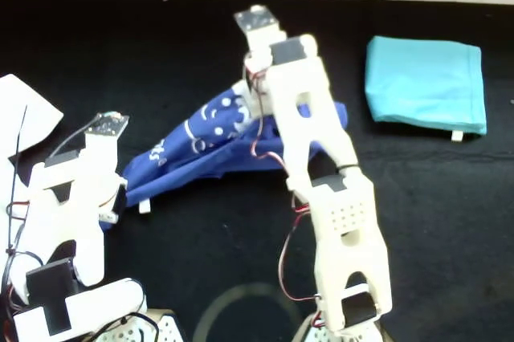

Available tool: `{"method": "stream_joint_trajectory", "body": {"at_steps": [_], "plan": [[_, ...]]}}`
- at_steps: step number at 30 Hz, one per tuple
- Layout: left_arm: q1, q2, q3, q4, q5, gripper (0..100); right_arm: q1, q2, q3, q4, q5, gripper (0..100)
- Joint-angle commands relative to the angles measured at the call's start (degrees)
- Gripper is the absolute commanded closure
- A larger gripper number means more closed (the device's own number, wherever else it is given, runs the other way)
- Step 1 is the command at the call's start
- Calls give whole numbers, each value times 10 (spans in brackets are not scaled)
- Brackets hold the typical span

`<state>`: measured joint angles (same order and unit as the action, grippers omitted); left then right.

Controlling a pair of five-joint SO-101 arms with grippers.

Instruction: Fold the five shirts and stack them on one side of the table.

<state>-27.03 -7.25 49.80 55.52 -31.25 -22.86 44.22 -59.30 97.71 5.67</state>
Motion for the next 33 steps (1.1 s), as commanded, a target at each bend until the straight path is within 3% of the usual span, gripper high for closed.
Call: {"method": "stream_joint_trajectory", "body": {"at_steps": [1,6,19,28,33], "plan": [[6,5,5,-8,3,991,21,-18,-109,36,-4,992],[6,5,5,-8,3,991,27,-118,-31,36,-7,992],[6,6,4,-9,3,991,29,-541,623,-23,-4,992],[6,6,4,-10,3,991,27,-760,951,-95,-3,992],[6,6,4,-10,3,991,27,-826,1031,-96,100,988]]}}
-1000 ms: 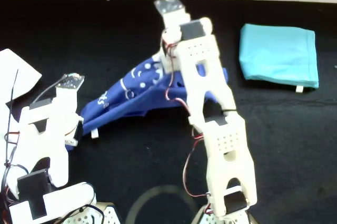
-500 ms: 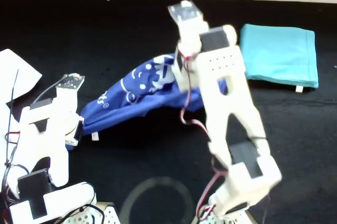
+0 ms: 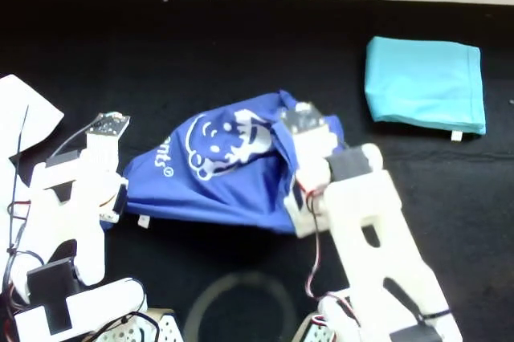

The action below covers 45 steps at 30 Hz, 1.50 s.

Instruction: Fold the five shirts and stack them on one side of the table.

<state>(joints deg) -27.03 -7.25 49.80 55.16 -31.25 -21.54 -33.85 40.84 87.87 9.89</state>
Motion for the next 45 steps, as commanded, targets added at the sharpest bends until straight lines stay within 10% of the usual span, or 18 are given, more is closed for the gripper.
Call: {"method": "stream_joint_trajectory", "body": {"at_steps": [1,12,19,31,45], "plan": [[6,6,4,-6,3,991,14,-54,33,14,70,978],[6,6,4,-6,3,991,17,-132,-160,9,74,804],[6,6,4,-6,3,991,-17,77,-105,-165,-11,804],[6,6,4,-6,3,991,-96,309,-213,-178,-13,804],[6,6,4,-6,3,991,194,449,-402,-280,56,804]]}}
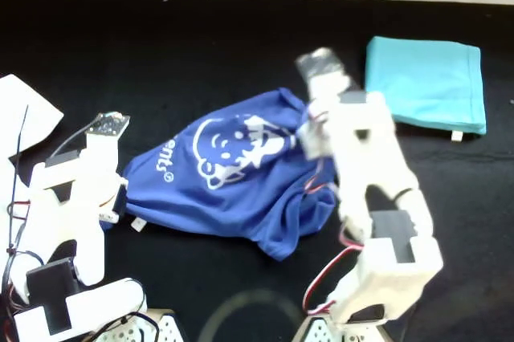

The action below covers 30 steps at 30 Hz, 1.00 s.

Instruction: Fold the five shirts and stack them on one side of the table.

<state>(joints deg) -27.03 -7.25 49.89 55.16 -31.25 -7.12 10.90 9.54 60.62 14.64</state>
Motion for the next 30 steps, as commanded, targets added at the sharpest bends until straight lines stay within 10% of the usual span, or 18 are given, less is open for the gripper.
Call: {"method": "stream_joint_trajectory", "body": {"at_steps": [1,19,30], "plan": [[6,6,3,-6,3,991,59,3,-111,-7,9,804],[6,6,3,-6,3,991,38,0,-341,380,22,804],[6,6,3,-6,3,991,-9,-114,-247,404,48,804]]}}
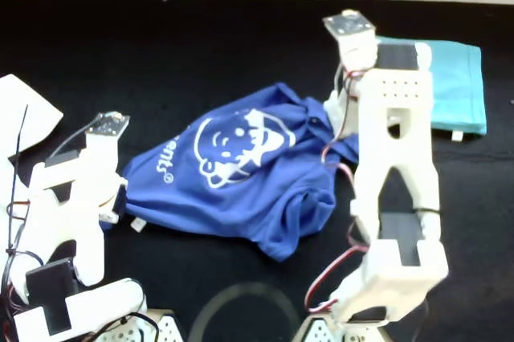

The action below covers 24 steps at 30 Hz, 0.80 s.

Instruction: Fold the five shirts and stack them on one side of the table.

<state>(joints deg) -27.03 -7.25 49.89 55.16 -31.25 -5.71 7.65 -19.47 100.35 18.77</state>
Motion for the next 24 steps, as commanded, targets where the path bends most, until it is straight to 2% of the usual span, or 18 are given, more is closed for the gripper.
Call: {"method": "stream_joint_trajectory", "body": {"at_steps": [1,4,8,13,17,24], "plan": [[6,6,3,-6,3,991,-36,-113,83,6,7,804],[6,6,3,-6,3,991,-80,-204,218,-25,7,804],[6,6,3,-6,3,991,-116,-303,409,-138,7,804],[6,6,3,-6,3,991,-127,-322,567,-261,3,804],[6,6,3,-6,3,991,-127,-322,607,-295,3,804],[6,6,3,-6,3,991,-140,-323,605,-291,3,804]]}}
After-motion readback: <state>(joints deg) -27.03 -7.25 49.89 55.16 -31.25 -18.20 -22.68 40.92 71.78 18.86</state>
